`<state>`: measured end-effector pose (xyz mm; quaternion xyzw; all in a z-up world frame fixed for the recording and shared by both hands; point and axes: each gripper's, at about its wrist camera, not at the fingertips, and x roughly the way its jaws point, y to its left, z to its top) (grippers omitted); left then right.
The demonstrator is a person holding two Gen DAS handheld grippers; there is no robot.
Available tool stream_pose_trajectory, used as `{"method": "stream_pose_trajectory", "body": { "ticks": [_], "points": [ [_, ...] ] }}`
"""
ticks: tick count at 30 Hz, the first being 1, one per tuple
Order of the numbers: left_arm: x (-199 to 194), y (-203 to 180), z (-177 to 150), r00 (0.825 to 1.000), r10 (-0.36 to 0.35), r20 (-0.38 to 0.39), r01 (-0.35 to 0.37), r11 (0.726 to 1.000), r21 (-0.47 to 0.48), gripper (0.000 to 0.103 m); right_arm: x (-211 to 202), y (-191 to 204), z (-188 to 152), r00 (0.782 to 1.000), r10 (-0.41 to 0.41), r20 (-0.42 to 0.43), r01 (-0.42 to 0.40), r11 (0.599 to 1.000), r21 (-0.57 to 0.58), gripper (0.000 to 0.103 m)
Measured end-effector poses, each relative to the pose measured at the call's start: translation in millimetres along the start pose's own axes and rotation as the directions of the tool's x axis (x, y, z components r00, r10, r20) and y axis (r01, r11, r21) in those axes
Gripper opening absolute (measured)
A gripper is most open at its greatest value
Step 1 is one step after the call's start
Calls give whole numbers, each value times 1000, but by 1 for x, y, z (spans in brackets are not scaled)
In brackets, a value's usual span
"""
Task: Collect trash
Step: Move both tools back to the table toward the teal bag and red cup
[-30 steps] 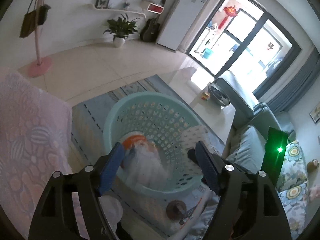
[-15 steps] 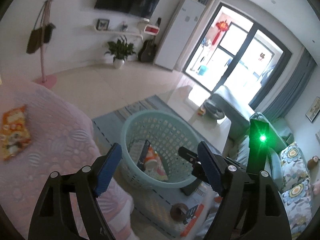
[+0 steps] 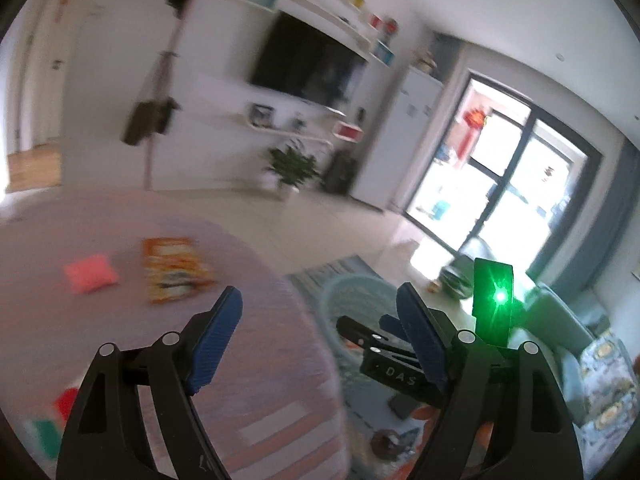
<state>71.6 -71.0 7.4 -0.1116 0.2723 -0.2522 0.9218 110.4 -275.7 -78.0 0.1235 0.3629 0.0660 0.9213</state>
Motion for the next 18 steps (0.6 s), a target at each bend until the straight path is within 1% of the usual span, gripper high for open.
{"method": "stream_pose_trajectory", "body": {
  "ticks": [1,3,7,10,12,16,18],
  "points": [
    [-9,6,1,1000,17,13,-17,1000,-2,78,2,14,-2,1000,19,-5,-19,1000,-18,68],
    [-34,22,-2,996,76,41,-76,997,-7,78,6,38,-6,998,57,-19,-58,997,-44,69],
    [-68,51,-13,982,181,49,-179,983,-46,78,9,81,-17,992,117,-45,-121,986,-111,71],
    [-94,81,-29,961,274,38,-270,958,-94,78,9,108,-26,987,148,-61,-156,975,-160,74],
    [-106,101,-40,947,322,5,-318,939,-134,77,10,124,-31,985,159,-72,-170,969,-177,75],
    [-117,137,-53,936,348,-55,-351,913,-205,77,16,151,-45,979,179,-93,-194,963,-185,75],
    [-115,154,-61,940,329,-92,-342,907,-245,76,18,161,-52,977,186,-104,-204,958,-200,75]
  ]
}}
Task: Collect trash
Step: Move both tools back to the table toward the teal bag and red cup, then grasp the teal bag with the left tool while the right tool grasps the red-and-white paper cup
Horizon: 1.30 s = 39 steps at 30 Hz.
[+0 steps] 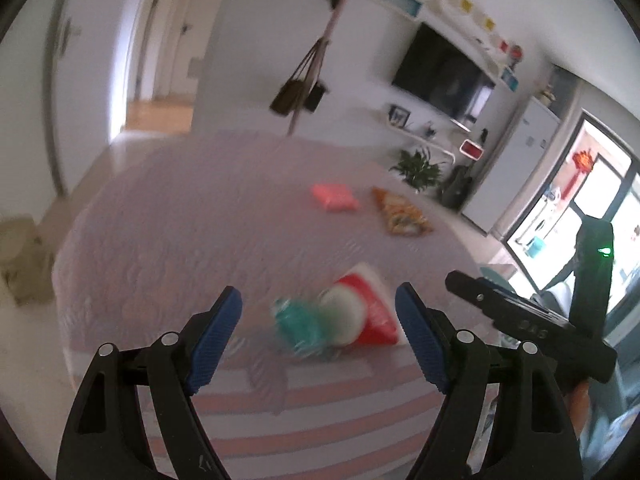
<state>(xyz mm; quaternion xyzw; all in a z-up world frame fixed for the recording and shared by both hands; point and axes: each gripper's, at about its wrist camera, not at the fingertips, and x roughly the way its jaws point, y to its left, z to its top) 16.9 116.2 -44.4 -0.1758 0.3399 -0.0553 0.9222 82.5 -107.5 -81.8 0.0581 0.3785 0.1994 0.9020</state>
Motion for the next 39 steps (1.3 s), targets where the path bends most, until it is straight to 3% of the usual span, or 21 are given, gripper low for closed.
{"method": "stream_pose_trajectory", "body": {
  "ticks": [4,11,14,25,39],
  "points": [
    [25,16,-3,995,-63,-83,60,997,-42,67,7,18,-5,999,36,-25,-37,999,-18,75],
    [49,30,-13,983,-124,-133,110,988,-110,52,8,31,-9,999,27,-17,-28,999,-41,75],
    [57,22,-22,979,-132,-154,116,987,-109,29,12,33,-9,999,34,-32,-36,999,-33,75],
    [38,60,-26,993,-96,-63,84,982,-172,28,53,60,-17,990,67,-125,-79,993,-93,79],
    [44,78,-37,989,-144,-16,137,966,-219,29,64,65,-17,982,89,-165,-103,992,-77,84]
  ]
}}
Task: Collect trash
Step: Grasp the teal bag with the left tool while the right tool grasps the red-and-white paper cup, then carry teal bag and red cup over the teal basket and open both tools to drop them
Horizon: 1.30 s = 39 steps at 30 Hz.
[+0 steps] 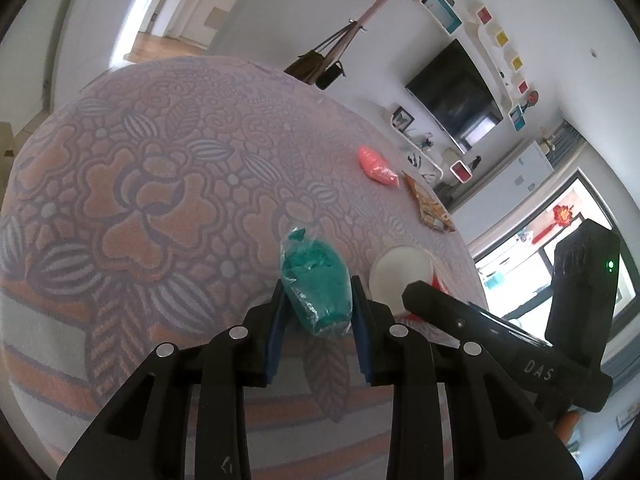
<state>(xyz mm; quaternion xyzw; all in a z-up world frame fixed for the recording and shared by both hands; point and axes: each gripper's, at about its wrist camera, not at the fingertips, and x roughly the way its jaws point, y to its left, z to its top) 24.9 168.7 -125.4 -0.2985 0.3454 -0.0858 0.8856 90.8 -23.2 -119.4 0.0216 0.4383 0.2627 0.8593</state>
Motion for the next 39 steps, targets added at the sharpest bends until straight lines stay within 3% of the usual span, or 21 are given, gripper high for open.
{"method": "stream_pose_trajectory", "body": {
  "ticks": [8,9,10,11,19,25,31,35,39],
  "points": [
    [2,-2,0,1000,8,2,-8,1000,16,29,7,1,1,999,-31,-13,31,999,13,84],
    [2,-2,0,1000,13,2,-13,1000,21,29,7,1,0,999,-39,-14,39,999,7,83],
    [2,-3,1,1000,19,2,-19,999,27,28,6,2,-1,999,-45,-9,45,999,1,74],
    [2,-5,2,1000,24,3,-24,999,36,28,4,2,-1,999,-45,-2,45,999,-1,74],
    [-3,-55,24,999,-24,22,20,988,153,28,-46,-24,6,984,-106,142,103,994,27,74],
    [19,-122,38,995,-96,-12,95,957,273,28,-101,-81,14,935,-240,260,215,969,120,74],
    [62,-204,40,981,-168,-94,192,899,394,28,-145,-156,14,873,-374,314,301,918,256,74],
    [97,-256,37,962,-222,-158,270,860,434,28,-166,-211,9,838,-450,310,338,873,352,74],
    [138,-301,23,946,-231,-226,314,823,473,28,-177,-261,0,809,-517,277,372,818,439,74]
  ]
}}
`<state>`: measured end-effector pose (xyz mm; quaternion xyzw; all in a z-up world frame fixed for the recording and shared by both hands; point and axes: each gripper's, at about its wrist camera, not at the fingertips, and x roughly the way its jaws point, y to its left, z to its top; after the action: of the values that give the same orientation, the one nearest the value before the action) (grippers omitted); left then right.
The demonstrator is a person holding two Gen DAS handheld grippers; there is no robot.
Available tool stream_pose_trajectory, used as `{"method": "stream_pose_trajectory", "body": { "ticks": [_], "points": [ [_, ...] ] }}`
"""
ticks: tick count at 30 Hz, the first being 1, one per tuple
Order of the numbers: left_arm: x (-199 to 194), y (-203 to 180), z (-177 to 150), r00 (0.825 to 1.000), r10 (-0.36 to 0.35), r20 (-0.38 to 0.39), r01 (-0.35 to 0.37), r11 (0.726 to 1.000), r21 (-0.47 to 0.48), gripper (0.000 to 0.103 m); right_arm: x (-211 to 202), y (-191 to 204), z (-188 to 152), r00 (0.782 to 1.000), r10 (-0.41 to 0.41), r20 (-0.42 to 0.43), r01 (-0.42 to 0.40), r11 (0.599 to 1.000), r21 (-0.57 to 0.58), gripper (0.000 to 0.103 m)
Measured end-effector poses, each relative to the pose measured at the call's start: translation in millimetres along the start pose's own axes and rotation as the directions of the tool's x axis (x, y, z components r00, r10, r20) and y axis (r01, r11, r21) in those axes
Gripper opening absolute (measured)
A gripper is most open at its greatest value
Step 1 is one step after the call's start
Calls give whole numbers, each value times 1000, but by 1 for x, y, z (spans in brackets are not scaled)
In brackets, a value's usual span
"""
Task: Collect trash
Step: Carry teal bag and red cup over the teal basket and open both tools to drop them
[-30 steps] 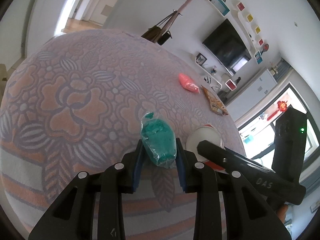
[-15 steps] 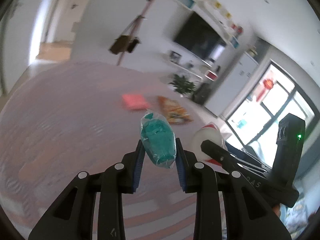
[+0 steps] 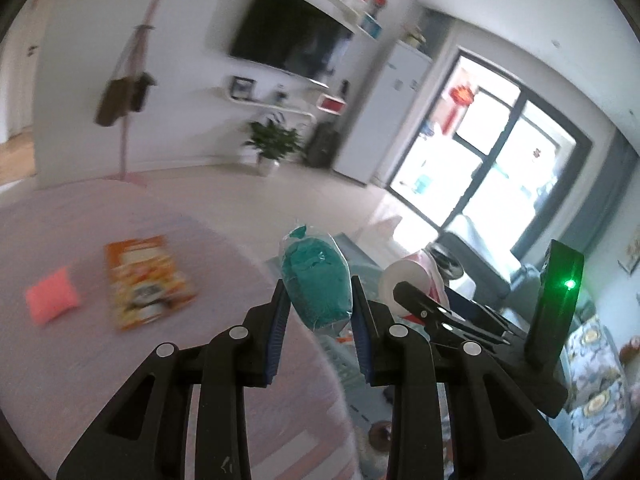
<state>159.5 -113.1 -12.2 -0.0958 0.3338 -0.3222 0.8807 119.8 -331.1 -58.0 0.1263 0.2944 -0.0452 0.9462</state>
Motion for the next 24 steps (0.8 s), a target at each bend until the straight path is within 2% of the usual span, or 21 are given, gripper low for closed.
{"method": "stream_pose_trajectory", "body": {
  "ticks": [3,8,13,17,18,19,20,21,24],
  "points": [
    [36,-12,5,998,-37,-52,38,999,9,28,15,-38,3,999,-49,-22,50,997,65,74],
    [100,-30,5,982,-92,-168,96,995,17,28,37,-88,-4,990,-100,-98,115,981,154,74],
    [146,-37,-2,964,-115,-240,120,993,7,28,57,-120,-14,980,-117,-162,149,968,201,74],
    [178,-43,-4,947,-129,-295,135,991,1,28,67,-132,-21,970,-141,-201,185,957,222,76],
    [184,-44,-5,945,-126,-303,134,991,6,34,68,-137,-22,969,-143,-204,190,953,235,76],
    [190,-46,-7,941,-124,-314,135,991,12,47,69,-138,-22,968,-148,-205,197,950,244,76],
    [195,-46,-9,940,-122,-319,132,991,11,52,69,-140,-22,966,-154,-209,205,946,251,76],
    [197,-47,-9,940,-123,-317,133,991,10,56,70,-142,-23,964,-158,-212,210,944,253,76],
    [201,-46,-13,935,-125,-333,134,991,5,57,68,-148,-25,963,-165,-214,218,942,257,76]
  ]
}}
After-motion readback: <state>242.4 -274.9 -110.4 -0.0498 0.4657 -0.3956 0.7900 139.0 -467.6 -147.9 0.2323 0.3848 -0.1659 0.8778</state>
